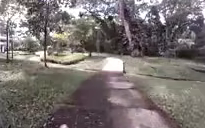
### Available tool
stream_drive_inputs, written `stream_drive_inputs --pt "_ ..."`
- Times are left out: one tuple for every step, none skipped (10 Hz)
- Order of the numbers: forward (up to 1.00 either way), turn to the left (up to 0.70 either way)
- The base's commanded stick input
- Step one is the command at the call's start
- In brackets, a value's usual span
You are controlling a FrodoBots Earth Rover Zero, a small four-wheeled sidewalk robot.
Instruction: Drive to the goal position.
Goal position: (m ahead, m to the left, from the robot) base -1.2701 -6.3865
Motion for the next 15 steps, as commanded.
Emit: stream_drive_inputs --pt "0.50 0.00" --pt "0.50 0.00" --pt "0.50 0.00" --pt "0.50 -0.36" --pt "0.50 -0.02" --pt "0.50 0.00" --pt "0.50 0.00" --pt "0.50 -0.05" --pt "0.50 -0.31" --pt "0.50 0.00" --pt "0.50 0.00" --pt "0.50 0.00" --pt "0.50 0.00" --pt "0.50 0.00" --pt "0.50 0.00"
